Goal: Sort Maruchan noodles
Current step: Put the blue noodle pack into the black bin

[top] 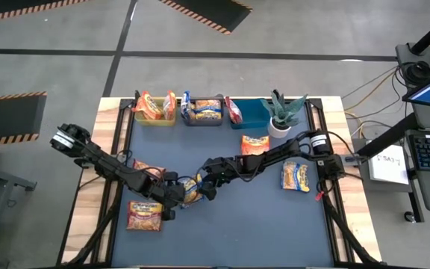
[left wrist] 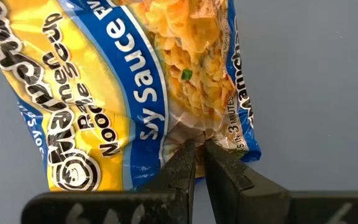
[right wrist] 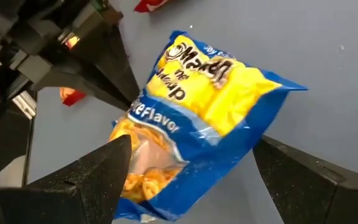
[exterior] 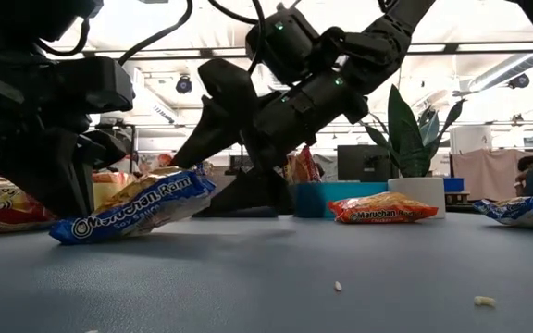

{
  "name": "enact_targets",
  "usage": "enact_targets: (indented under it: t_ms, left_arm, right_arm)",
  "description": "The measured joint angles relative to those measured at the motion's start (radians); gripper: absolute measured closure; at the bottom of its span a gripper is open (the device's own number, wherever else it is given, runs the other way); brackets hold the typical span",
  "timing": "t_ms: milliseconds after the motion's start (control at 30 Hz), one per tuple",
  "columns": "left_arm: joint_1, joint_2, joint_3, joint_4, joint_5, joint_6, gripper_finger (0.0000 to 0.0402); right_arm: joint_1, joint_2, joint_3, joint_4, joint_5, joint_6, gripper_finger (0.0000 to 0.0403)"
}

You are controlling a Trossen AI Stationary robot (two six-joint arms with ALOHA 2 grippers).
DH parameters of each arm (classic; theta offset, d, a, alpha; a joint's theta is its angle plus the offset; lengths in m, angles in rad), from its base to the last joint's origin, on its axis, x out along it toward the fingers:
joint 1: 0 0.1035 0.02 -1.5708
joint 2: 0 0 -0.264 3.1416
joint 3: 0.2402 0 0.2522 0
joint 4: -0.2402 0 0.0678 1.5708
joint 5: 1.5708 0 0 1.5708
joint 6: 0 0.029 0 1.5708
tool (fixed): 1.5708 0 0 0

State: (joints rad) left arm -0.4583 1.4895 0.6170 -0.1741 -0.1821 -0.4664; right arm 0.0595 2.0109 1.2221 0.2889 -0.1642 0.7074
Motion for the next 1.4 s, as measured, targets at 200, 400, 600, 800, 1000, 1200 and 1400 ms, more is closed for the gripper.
enact_targets:
  t_ms: [200, 400, 600, 800, 1000, 1200, 1400]
  left_arm:
    - [0.000, 0.000, 0.000, 0.001, -0.028, 0.001, 0.0384]
    - [0.000, 0.000, 0.000, 0.002, -0.073, 0.004, 0.0384]
    - [0.000, 0.000, 0.000, 0.009, -0.074, 0.005, 0.0384]
    - [0.000, 0.000, 0.000, 0.013, -0.074, 0.005, 0.0384]
    - [0.000, -0.001, 0.000, 0.017, -0.075, 0.012, 0.0384]
    - [0.000, -0.001, 0.000, 0.017, -0.089, 0.013, 0.0384]
    - [0.000, -0.002, 0.004, 0.017, -0.089, 0.013, 0.0384]
  right_arm:
    - [-0.001, -0.002, 0.000, 0.041, -0.003, -0.001, 0.0077]
    - [-0.001, 0.000, 0.001, 0.068, -0.029, -0.010, 0.0077]
    - [-0.001, 0.001, 0.001, 0.068, -0.019, -0.012, 0.0078]
    - [-0.001, 0.001, 0.001, 0.068, -0.010, -0.017, 0.0078]
    - [-0.001, 0.001, 0.001, 0.068, -0.008, -0.017, 0.0091]
    - [-0.001, 0.001, 0.001, 0.068, -0.008, -0.027, 0.0172]
    - [-0.001, -0.003, 0.001, 0.059, -0.019, -0.027, 0.0229]
